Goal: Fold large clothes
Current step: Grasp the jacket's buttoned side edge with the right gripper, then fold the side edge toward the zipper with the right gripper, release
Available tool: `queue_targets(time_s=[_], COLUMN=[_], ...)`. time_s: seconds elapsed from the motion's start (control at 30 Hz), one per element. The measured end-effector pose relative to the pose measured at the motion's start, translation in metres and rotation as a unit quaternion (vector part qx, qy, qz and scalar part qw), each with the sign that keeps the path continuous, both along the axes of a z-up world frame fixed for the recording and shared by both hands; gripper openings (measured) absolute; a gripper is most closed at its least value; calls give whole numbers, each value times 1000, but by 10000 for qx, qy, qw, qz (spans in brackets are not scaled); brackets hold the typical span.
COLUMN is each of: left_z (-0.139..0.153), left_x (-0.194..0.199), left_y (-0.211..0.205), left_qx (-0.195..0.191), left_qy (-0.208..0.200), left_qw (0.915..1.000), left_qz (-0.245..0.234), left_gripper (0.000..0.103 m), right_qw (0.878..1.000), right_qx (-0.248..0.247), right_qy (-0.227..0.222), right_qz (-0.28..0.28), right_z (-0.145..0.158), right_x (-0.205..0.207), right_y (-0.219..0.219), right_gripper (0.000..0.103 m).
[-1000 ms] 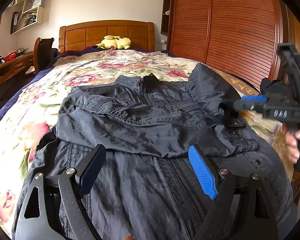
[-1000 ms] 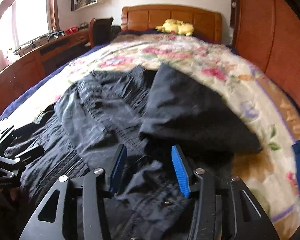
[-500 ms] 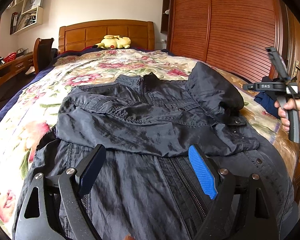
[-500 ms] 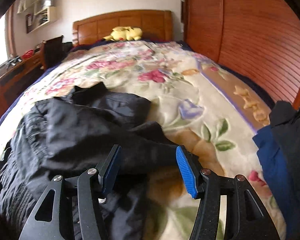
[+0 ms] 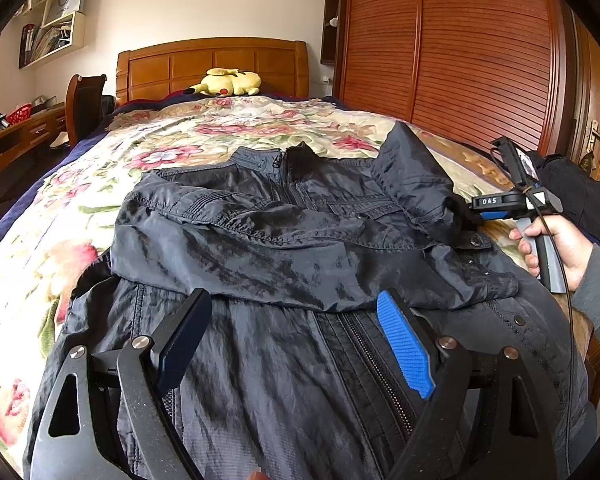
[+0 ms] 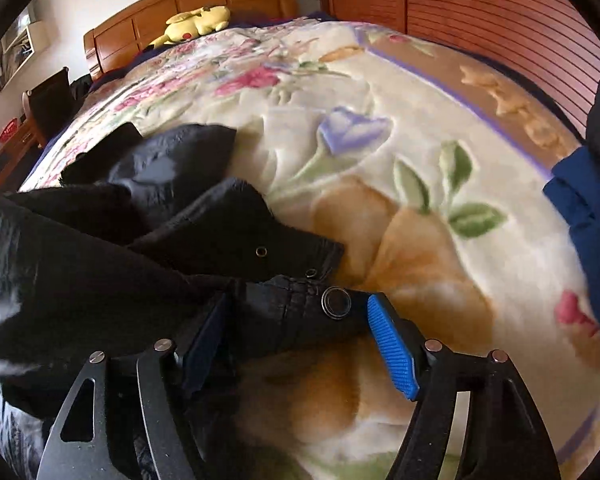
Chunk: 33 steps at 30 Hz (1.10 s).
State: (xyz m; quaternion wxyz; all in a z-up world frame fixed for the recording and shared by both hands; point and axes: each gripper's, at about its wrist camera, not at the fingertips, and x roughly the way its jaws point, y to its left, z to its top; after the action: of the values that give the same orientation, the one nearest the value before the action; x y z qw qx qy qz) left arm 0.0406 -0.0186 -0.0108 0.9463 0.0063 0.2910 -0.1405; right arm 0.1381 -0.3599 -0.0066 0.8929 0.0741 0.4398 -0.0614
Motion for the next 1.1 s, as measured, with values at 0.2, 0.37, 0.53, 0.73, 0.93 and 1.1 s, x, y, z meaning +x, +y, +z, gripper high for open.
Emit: queue_targets(time_s=[0.2, 0.37, 0.53, 0.73, 0.93, 1.1], left_z=[0, 0, 0, 0, 0, 1], left_x=[0, 0, 0, -1, -1, -2], left_y=[0, 0, 1, 3, 3, 5], left_qx=[0, 21, 19, 29, 19, 25], left_qy=[1, -10, -6, -2, -2, -36], left_qw=[10000, 10000, 10000, 10000, 10000, 10000], left_qz=[4, 5, 26, 39, 41, 51], left_gripper=[85, 85, 85, 85, 85, 85], right_qw=[10000, 9998, 9997, 9995, 9973, 9952], right_qx=[0, -65, 16, 90, 12, -437], right_qy=[61, 168, 199, 163, 87, -371], right_qz=[71, 90, 122, 274, 727, 798], right_z=[-7, -12, -13, -15, -10, 15], right_x=[2, -2, -2, -2, -3, -14], right_y=[-2, -6, -7, -11, 1, 21], right_gripper=[74, 74, 75, 74, 33, 20])
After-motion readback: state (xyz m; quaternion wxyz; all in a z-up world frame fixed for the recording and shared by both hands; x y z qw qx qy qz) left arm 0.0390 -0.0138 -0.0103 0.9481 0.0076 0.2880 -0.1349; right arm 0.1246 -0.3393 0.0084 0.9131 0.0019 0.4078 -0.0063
